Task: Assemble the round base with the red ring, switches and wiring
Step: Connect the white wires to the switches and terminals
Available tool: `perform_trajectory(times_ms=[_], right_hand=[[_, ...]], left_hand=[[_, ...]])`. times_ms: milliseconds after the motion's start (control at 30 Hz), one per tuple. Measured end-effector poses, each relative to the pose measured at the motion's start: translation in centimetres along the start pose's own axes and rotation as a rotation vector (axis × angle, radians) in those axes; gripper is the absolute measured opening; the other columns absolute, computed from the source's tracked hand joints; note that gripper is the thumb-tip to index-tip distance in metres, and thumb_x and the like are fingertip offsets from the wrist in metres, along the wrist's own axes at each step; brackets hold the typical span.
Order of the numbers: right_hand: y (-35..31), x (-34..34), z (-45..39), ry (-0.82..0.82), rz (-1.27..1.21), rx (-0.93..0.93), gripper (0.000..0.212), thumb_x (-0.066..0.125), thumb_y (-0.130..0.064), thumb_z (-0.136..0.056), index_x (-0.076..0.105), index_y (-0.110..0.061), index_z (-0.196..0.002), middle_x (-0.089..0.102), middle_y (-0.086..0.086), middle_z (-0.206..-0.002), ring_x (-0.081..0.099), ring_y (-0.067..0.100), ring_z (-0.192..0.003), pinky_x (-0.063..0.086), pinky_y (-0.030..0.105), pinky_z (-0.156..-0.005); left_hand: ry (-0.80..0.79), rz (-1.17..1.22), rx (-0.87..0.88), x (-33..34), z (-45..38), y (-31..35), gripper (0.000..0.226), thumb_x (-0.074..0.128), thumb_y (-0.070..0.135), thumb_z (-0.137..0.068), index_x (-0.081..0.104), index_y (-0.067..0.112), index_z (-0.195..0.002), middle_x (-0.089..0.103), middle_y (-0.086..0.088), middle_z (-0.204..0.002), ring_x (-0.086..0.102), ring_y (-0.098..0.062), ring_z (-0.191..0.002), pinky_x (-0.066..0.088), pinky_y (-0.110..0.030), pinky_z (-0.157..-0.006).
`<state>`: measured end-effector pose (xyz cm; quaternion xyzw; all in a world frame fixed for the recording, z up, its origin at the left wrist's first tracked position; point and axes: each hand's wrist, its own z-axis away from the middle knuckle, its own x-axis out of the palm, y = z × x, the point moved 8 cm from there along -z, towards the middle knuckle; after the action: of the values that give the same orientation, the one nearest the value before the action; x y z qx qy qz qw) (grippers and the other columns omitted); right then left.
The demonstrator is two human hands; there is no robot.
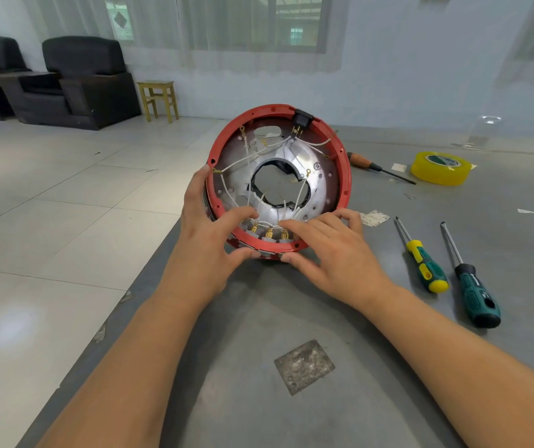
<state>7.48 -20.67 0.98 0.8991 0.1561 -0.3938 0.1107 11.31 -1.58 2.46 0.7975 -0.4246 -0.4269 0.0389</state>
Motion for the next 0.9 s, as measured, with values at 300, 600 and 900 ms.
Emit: perform_trajectory(times_ms=[300,600,900], right_hand=[[-0.4,0.0,-0.1,0.022,0.008,0.016,0.041,0.051,-0.055,-0.099,0.055,-0.03,-0.131,0.07,-0.012,-0.105,0.06,0.018,-0.103,0.032,0.043,-0.1],[-0.2,0.1,-0.1,-0.023,0.033,-0.002,0.042,0.049,-0.053,-0.101,0.054,-0.028,-0.134,0.069,-0.011,-0.11,0.06,0.018,-0.106,0.032,0.043,-0.102],[-0.5,-0.3,0.0,-0.033,0.042,-0.057,0.042,0.05,-0.051,-0.1,0.058,-0.026,-0.133,0.068,-0.011,-0.109,0.059,0.017,-0.107,0.031,0.042,-0.105]], left_hand=[[0.031,-0.04,0.016,0.0,-0.1,0.1,0.053,0.095,0.029,-0.07,0.074,0.032,-0.118,0.007,-0.003,-0.17,0.013,-0.025,-0.158,0.01,-0.009,-0.115],[0.0,0.072,0.014,0.3,0.1,-0.2,0.061,0.093,0.045,-0.072,0.065,0.049,-0.127,0.005,0.009,-0.17,0.015,-0.022,-0.159,0.014,-0.013,-0.12],[0.145,1.034,-0.717,2.2,1.3,-4.7,0.079,0.073,0.022,-0.099,0.026,0.051,-0.156,0.056,-0.006,-0.149,0.072,-0.022,-0.118,0.063,-0.052,-0.092]])
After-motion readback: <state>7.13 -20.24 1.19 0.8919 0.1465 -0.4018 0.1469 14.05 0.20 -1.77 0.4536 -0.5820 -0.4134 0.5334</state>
